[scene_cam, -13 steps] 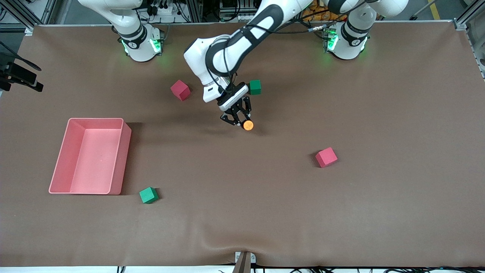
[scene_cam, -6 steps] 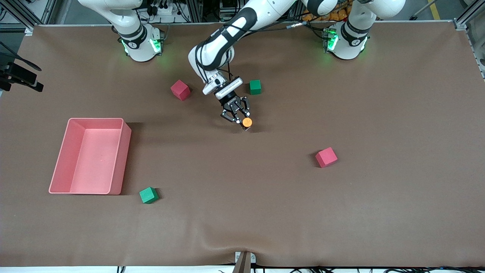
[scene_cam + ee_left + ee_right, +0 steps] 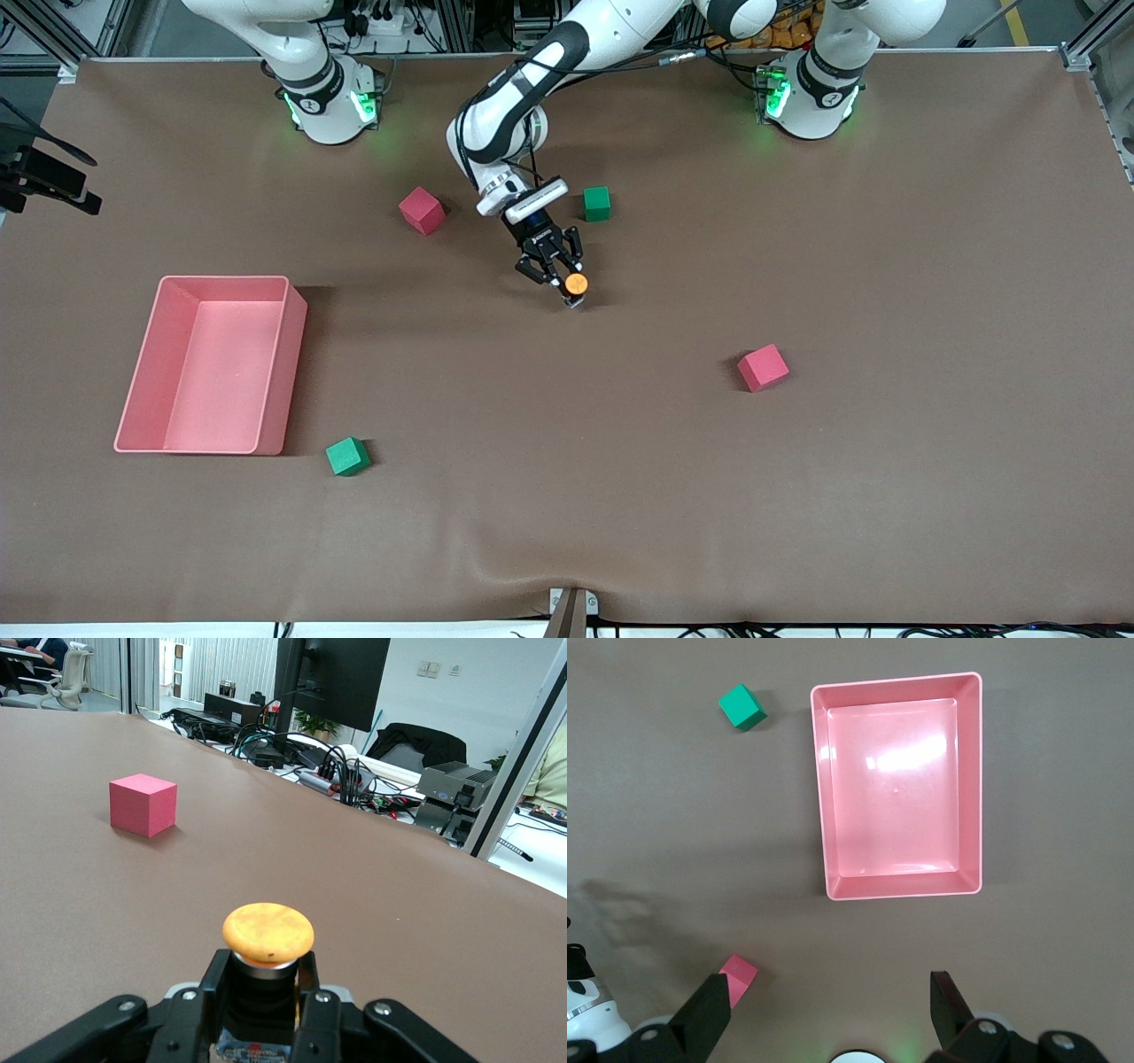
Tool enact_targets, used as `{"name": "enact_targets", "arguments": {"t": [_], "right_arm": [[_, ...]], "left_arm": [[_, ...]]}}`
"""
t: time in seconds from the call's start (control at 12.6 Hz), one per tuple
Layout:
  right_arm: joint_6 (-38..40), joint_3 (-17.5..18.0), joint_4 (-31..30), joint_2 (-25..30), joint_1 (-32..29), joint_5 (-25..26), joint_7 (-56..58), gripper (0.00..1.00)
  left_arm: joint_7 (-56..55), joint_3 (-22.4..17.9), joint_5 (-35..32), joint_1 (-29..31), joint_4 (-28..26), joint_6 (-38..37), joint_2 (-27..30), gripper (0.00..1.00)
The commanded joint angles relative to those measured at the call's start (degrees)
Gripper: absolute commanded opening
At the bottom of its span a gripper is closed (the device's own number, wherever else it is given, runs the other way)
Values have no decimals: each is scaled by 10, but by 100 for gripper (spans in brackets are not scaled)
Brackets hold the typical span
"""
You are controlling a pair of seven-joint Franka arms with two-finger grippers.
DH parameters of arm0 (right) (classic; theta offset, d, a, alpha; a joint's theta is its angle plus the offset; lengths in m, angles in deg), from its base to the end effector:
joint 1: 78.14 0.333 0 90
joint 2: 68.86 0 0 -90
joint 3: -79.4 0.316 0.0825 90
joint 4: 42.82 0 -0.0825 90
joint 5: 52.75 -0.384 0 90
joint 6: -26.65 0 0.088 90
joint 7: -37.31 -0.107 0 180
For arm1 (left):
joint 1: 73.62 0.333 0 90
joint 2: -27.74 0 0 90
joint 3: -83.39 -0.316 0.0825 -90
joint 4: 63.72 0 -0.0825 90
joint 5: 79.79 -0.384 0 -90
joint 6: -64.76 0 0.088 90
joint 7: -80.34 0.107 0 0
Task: Place and upright button with both arms
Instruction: 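Lower the button upright onto the table and open the left gripper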
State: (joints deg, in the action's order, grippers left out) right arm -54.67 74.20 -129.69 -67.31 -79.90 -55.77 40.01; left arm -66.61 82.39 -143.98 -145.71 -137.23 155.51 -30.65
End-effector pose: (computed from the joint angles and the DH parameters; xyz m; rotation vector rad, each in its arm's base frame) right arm 0.5270 -0.0588 0.6519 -3.0777 0.1048 0.1002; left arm 0.3110 -0.6227 0.1408 -2.1701 -0.9704 -1.6726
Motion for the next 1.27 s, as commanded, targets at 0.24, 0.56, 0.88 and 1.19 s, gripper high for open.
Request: {"name": "enact_targets", "arguments": {"t": [0.24, 0.56, 0.88, 1.19], "right_arm": [[9, 0, 13, -6, -4, -5, 1, 100], [9, 0, 14, -6, -3, -5, 1, 100], [9, 0, 14, -6, -3, -4, 1, 100], [9, 0, 14, -6, -4, -4, 2, 100]], "left_arm": [[-3, -3, -15, -5, 13, -11, -30, 14], [-1, -2, -16, -5, 14, -9, -43, 25], [-1, -1, -16, -5, 14, -7, -44, 59], [36, -1, -16, -5, 13, -7, -45, 66]]}}
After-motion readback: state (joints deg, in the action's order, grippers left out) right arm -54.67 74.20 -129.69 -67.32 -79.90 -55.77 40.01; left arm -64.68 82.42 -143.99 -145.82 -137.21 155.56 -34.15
